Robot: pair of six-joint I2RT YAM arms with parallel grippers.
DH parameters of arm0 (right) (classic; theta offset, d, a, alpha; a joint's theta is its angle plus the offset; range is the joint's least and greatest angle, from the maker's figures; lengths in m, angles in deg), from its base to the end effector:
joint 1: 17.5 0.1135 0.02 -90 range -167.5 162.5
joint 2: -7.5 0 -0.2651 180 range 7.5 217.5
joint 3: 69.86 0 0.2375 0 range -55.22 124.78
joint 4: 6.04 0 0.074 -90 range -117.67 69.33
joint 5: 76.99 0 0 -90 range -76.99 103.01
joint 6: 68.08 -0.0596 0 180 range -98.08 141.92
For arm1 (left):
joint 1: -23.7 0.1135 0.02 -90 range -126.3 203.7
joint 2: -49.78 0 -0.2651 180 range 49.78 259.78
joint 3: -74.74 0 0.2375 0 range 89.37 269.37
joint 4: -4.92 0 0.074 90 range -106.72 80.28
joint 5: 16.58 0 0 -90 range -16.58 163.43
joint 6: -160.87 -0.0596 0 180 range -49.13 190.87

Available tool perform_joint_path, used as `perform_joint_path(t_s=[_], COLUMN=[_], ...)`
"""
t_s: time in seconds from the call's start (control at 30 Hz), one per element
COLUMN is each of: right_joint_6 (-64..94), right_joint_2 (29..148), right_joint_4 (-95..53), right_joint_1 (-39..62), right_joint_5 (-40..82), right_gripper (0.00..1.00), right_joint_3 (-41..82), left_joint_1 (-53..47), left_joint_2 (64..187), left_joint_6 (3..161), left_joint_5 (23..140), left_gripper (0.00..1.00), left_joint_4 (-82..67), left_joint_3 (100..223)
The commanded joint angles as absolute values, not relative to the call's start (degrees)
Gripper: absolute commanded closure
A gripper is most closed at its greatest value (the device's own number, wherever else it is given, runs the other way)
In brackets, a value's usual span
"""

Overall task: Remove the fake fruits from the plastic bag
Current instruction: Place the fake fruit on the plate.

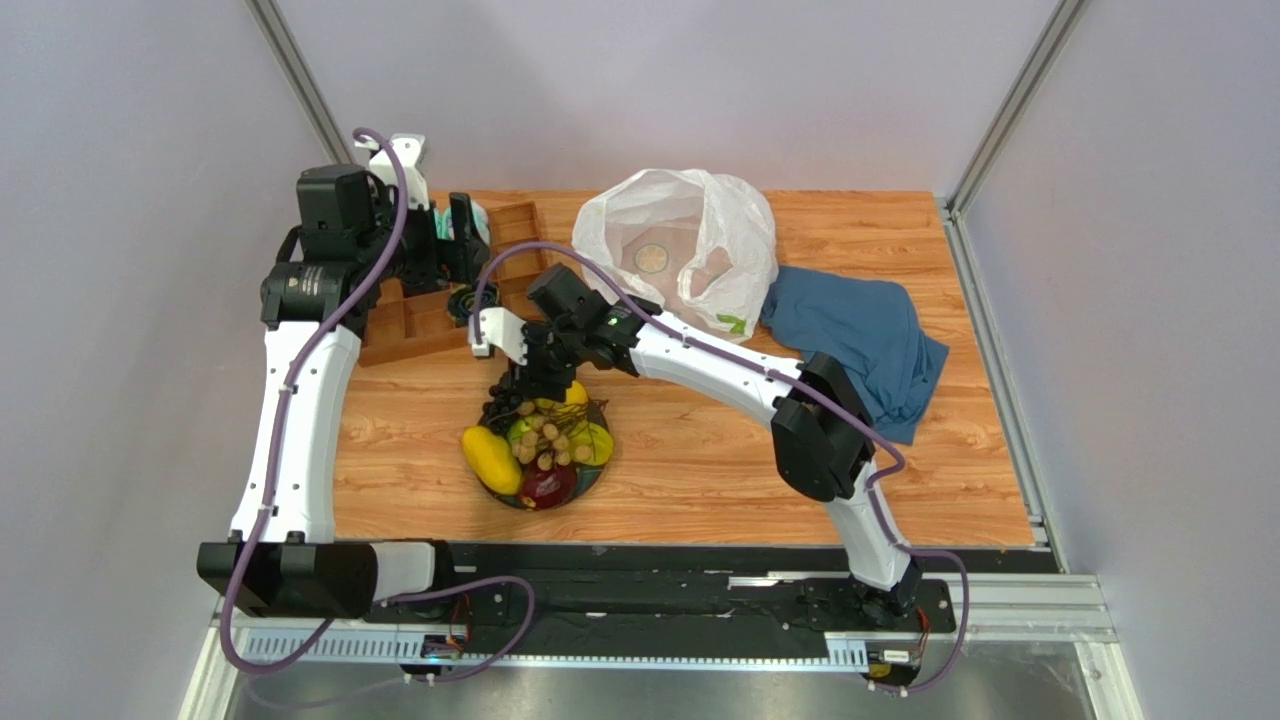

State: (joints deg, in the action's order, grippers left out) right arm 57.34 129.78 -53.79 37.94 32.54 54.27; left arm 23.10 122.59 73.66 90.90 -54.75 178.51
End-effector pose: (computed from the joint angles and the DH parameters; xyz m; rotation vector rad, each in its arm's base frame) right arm 0.2613 0.4145 0.2518 -1.8126 1.5527 0.5712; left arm 0.2599 -0.0206 0.4261 0.1480 2.0600 -0.3521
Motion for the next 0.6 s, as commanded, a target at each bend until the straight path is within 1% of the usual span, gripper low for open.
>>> perform_joint_path(t_s=[0.0, 0.13, 0.27, 0.33, 0.37, 0.4, 0.47, 0.57], right_joint_6=[54.7, 53.3, 50.8, 47.9, 46.8, 45.7, 42.4, 38.6], right_joint_2=[124.8, 123.4, 120.5, 118.8, 116.9, 116.1, 113.3, 111.0], right_joint_4=[-52.8, -53.7, -55.5, -55.7, -56.0, -57.0, -58.5, -62.2], right_joint_1=[37.5, 37.4, 37.3, 36.7, 36.3, 35.1, 33.3, 29.6], right_joint_5=[30.6, 28.8, 22.8, 19.7, 17.4, 17.3, 18.7, 21.0], right_gripper=[0.42, 0.41, 0.37, 0.27, 0.24, 0.16, 0.08, 0.06], right_joint_3=[55.3, 56.0, 56.6, 55.1, 54.6, 53.9, 53.0, 52.5], left_joint_1=[23.4, 23.4, 23.3, 23.3, 23.3, 23.4, 23.3, 23.3], left_joint_2=[123.3, 123.8, 123.9, 123.8, 123.8, 123.8, 123.9, 124.0], left_joint_6=[74.3, 73.9, 74.0, 74.0, 73.7, 73.5, 72.6, 71.2], left_joint_5=[91.7, 91.2, 89.2, 88.6, 88.8, 89.0, 90.2, 92.8], left_gripper=[0.01, 0.01, 0.01, 0.01, 0.01, 0.01, 0.01, 0.01], left_joint_4=[-52.4, -52.2, -52.0, -51.9, -52.0, -51.8, -51.5, -51.2], left_joint_3=[181.7, 181.4, 180.6, 179.8, 179.5, 178.3, 177.1, 173.8])
